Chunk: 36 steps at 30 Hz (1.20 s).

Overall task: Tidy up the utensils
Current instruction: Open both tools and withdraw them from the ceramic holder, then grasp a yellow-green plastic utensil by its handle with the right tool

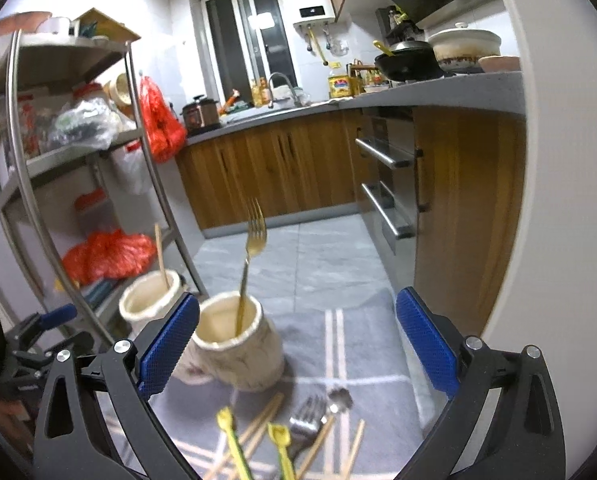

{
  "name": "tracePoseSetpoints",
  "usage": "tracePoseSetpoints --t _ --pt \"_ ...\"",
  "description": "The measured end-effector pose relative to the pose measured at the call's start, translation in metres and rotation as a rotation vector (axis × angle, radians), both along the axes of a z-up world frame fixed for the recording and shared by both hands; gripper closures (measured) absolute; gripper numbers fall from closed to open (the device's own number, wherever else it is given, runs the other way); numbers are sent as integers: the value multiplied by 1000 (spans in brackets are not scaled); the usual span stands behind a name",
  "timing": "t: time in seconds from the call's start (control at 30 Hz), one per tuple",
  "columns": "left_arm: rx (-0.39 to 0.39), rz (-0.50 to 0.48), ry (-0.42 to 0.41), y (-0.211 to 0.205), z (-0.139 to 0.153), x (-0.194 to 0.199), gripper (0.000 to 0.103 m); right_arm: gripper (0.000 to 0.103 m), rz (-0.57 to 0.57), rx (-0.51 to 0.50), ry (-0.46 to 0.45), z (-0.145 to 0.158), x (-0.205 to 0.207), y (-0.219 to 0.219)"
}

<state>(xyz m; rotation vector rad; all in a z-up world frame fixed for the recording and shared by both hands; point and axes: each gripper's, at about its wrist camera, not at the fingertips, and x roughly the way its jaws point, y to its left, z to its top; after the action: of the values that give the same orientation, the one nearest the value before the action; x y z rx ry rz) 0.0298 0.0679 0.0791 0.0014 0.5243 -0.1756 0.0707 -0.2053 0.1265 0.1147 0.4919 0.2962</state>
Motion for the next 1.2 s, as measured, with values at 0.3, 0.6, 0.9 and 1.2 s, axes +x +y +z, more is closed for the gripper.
tracePoseSetpoints --t 0.3,0.6,0.9,1.2 --pt "21 -44 116 -12 -44 -10 6 5 44 -100 68 -35 -16 6" --pt "57 -47 166 -8 -67 -22 6 5 196 -229 160 -73 -23 45" --pt "46 -52 170 -4 -68 -23 6 11 283 -349 254 -99 -21 84" --pt "53 -57 173 -5 -67 -21 6 70 395 -379 359 -114 -18 102"
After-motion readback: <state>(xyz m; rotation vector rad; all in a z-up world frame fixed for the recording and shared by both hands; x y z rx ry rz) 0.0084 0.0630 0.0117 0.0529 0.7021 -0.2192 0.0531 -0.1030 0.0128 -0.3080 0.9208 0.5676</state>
